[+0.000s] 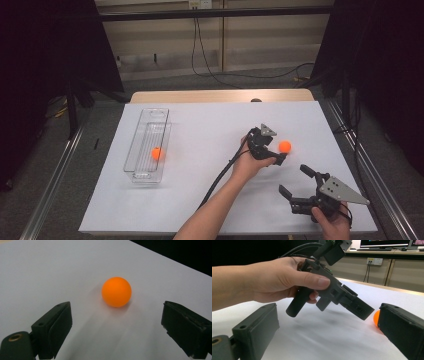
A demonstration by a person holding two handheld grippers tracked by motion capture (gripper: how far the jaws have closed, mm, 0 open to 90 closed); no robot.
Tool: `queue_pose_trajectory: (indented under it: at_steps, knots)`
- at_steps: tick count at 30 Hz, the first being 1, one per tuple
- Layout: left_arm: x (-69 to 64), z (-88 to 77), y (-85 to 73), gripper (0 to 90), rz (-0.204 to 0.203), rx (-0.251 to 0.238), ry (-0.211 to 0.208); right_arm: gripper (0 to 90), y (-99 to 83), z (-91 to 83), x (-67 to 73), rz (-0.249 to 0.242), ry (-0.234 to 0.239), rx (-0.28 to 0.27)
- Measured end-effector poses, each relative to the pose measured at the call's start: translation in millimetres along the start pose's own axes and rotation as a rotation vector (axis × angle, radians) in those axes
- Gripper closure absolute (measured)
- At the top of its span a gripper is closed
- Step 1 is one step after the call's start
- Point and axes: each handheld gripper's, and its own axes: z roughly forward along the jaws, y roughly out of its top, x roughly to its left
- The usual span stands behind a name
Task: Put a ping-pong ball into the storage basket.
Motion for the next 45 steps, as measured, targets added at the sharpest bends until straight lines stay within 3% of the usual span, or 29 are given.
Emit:
queue_pose_trajectory:
  at_steps: [45]
  knots:
    - [0.5, 22.5, 5.9, 10.9, -0.021, 0.003, -0.004, 2.8, -0.6, -1.1, -1.1, 0.003, -0.002, -0.001]
